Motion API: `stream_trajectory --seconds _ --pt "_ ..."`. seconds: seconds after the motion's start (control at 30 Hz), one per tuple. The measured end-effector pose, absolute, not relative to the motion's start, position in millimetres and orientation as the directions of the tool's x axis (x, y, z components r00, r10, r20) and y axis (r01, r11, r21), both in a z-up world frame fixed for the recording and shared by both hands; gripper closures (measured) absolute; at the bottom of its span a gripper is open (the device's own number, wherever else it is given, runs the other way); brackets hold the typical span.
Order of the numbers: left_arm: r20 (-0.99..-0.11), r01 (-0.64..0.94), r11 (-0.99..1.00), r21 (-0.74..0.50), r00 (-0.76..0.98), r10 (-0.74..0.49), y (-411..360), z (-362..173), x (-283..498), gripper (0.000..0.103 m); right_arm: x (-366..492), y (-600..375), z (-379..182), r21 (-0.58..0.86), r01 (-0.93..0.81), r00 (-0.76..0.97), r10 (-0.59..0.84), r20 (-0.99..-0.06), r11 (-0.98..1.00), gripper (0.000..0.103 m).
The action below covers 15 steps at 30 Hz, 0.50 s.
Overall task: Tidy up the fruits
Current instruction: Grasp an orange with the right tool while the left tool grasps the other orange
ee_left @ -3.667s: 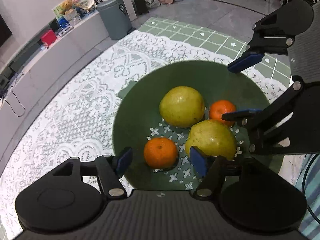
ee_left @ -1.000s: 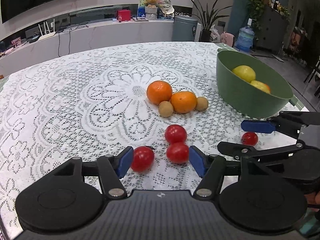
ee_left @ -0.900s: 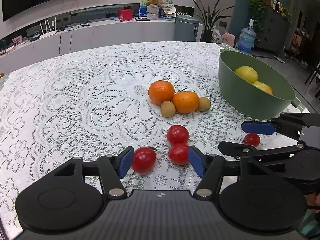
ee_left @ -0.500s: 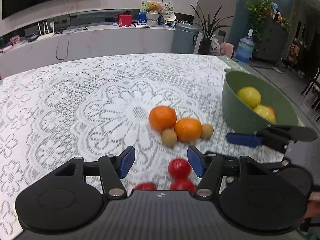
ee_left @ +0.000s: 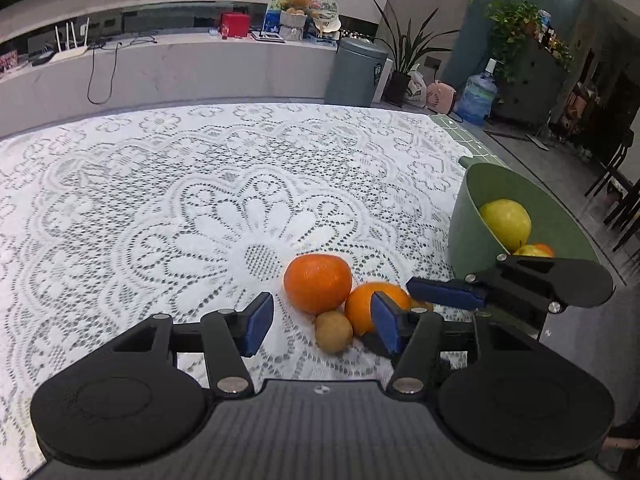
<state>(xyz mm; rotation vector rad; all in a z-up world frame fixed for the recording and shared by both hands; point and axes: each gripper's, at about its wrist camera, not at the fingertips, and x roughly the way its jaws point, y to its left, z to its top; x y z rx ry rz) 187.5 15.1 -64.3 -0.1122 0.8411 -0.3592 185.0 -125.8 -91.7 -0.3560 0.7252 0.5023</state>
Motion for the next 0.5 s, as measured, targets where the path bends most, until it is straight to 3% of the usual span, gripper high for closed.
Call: stream_trajectory --seconds 0.3,0.5 --pt "-0.718 0.245 0.913 -0.325 0.565 -0.407 18.2 -78.5 215.5 0.047 192.4 -121.8 -97.5 -0.159 -0.582 0.626 0.315 -0.713 0.797 0.059" --pt "-0.725 0.23 0.911 -0.342 0.552 -0.411 18.8 -84.8 226.6 0.048 193.8 -122.0 -98.5 -0.183 -0.596 0.628 0.311 -0.714 0.782 0.06"
